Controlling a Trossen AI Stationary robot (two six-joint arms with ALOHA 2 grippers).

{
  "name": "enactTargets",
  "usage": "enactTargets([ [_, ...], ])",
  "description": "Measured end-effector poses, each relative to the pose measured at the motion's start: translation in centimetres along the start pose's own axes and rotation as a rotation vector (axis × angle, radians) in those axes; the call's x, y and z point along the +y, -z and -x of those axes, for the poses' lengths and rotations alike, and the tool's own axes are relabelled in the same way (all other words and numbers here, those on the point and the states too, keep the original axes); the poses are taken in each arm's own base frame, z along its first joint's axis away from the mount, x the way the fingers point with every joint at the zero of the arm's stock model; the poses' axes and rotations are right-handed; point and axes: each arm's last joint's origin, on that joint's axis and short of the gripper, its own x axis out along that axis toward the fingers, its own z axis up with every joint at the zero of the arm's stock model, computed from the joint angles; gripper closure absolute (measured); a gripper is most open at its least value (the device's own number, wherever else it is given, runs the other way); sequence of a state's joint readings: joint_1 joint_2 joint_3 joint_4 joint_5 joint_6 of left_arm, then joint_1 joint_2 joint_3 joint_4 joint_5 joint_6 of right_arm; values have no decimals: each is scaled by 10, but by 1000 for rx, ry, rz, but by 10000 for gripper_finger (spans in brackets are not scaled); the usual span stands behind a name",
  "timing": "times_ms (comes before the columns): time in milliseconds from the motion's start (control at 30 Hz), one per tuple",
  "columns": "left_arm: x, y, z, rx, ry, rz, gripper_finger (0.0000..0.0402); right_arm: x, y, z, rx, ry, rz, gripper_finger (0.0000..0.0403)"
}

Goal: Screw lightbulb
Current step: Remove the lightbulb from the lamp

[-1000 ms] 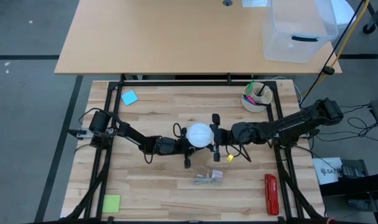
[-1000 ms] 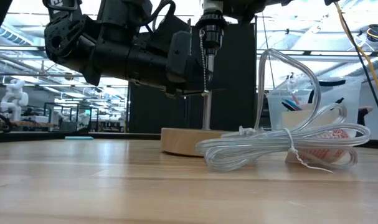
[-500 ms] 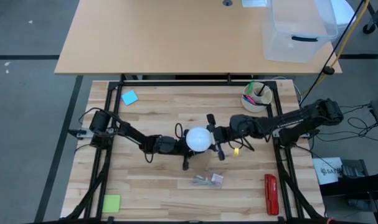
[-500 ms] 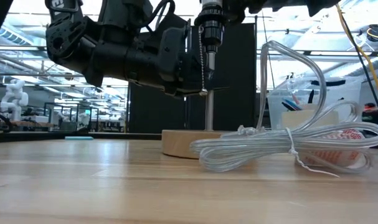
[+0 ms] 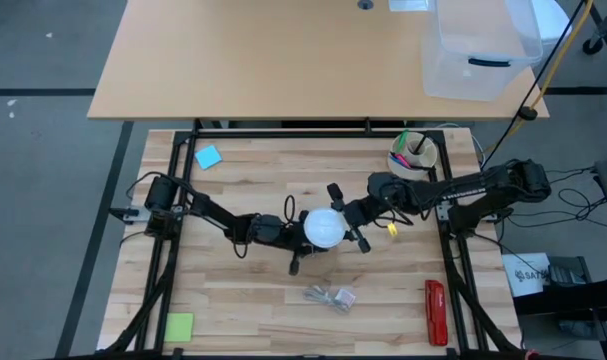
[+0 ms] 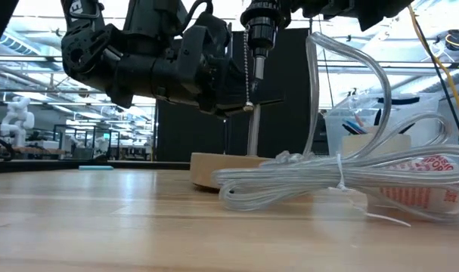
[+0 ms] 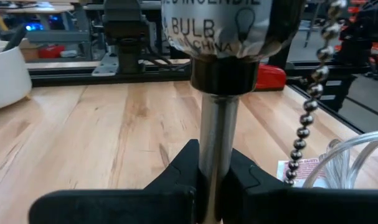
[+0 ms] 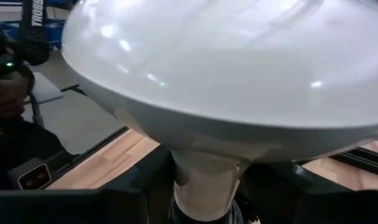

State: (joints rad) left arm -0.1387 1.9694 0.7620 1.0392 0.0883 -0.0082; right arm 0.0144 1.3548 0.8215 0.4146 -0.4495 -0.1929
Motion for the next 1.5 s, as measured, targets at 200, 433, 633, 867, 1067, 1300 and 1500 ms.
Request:
enactTargets([
  [200, 1, 0, 0, -7, 0, 4, 373, -1, -1, 1, -8, 5, -6, 231],
  [433, 1, 0, 1, -8, -15, 0, 373, 3, -5, -2, -25, 63, 0, 189],
  [633, 3, 0, 0, -7, -38, -6, 373, 9, -9, -5, -48, 68, -10, 151],
  [867, 3, -1, 1, -11, -43, -2, 373, 13, -10, -4, -22, 105, -46, 143],
  [1067, 4, -1, 0, -18, -49, -2, 373, 20, -15, 0, 10, 177, -45, 143],
  [1300, 4, -2, 0, -21, -53, -11, 373, 35, -27, 13, 47, 236, -51, 143],
  [1500, 5, -2, 1, -28, -59, -10, 373, 45, -37, 26, 72, 318, -37, 143],
])
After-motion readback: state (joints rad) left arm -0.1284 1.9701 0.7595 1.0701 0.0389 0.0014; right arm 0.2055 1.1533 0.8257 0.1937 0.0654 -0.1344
